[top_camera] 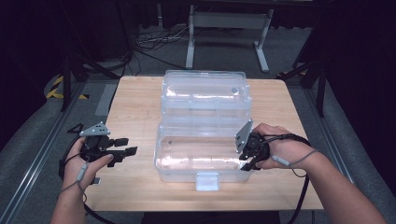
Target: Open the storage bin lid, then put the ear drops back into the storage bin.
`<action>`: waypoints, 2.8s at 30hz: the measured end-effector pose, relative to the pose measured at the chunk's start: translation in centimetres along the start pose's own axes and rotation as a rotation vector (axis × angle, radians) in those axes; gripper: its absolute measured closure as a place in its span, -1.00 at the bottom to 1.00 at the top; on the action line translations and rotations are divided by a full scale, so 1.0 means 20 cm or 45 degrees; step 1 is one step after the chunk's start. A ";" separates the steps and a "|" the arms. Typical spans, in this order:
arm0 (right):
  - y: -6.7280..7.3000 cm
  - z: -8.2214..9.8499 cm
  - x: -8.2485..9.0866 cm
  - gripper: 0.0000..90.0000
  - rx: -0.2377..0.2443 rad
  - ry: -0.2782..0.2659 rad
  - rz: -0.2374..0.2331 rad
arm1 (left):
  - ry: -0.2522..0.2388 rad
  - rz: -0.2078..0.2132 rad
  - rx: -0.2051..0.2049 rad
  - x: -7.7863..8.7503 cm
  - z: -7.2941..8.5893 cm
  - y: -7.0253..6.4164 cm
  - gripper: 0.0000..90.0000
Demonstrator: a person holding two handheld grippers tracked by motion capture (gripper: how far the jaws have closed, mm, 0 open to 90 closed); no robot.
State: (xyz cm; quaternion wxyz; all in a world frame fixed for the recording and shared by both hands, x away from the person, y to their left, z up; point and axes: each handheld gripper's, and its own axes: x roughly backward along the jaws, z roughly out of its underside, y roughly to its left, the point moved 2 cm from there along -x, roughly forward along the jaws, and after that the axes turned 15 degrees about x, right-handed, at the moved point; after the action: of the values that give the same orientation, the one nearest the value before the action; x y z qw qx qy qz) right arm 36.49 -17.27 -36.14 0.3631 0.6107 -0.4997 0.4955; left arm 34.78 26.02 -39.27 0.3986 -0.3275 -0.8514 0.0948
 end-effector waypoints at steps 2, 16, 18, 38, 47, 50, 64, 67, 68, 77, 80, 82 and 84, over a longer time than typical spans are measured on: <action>0.01 -0.01 0.01 0.38 0.004 -0.027 -0.004 | -0.008 0.001 0.004 -0.01 -0.01 0.00 -0.04; 0.04 -0.04 -0.17 0.49 -0.013 -0.018 -0.023 | -0.077 -0.011 -0.066 -0.05 -0.09 -0.05 -0.16; 0.05 -0.04 -0.20 0.51 -0.013 -0.010 -0.026 | -0.078 -0.021 -0.070 -0.05 -0.10 -0.05 -0.12; 0.06 -0.05 -0.32 0.87 0.032 0.013 0.014 | -0.028 0.054 -0.109 -0.08 -0.15 -0.12 0.28; 0.06 -0.05 -0.32 0.87 0.026 -0.003 0.021 | -0.039 0.047 -0.140 -0.08 -0.21 -0.15 0.18; 0.06 -0.04 -0.32 0.87 0.025 -0.008 0.026 | -0.044 0.052 -0.161 -0.08 -0.25 -0.16 0.14; 0.07 -0.03 -0.32 0.87 -0.009 -0.047 0.032 | -0.020 0.076 -0.263 -0.11 -0.46 -0.27 0.08; 0.07 -0.03 -0.32 0.86 0.002 -0.052 0.033 | -0.005 0.089 -0.294 -0.15 -0.52 -0.31 0.06; 0.07 -0.03 -0.32 0.86 -0.004 -0.054 0.035 | -0.001 0.092 -0.296 -0.16 -0.53 -0.32 0.06; 0.07 -0.03 -0.32 0.86 -0.032 -0.052 0.025 | 0.039 0.127 -0.357 -0.25 -0.68 -0.39 0.04; 0.07 -0.03 -0.32 0.86 -0.033 -0.058 0.027 | 0.055 0.131 -0.373 -0.28 -0.71 -0.40 0.04; 0.07 -0.02 -0.32 0.86 -0.034 -0.058 0.026 | 0.064 0.135 -0.386 -0.30 -0.74 -0.41 0.04; 0.07 -0.02 -0.32 0.86 -0.039 -0.059 0.024 | 0.073 0.145 -0.392 -0.32 -0.75 -0.42 0.05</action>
State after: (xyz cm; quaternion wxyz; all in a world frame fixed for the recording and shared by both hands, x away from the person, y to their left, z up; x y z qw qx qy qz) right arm 34.95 -15.54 -42.28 0.3560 0.6115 -0.5214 0.4769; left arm 44.89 14.00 -29.69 0.3618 -0.4350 -0.8242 -0.0239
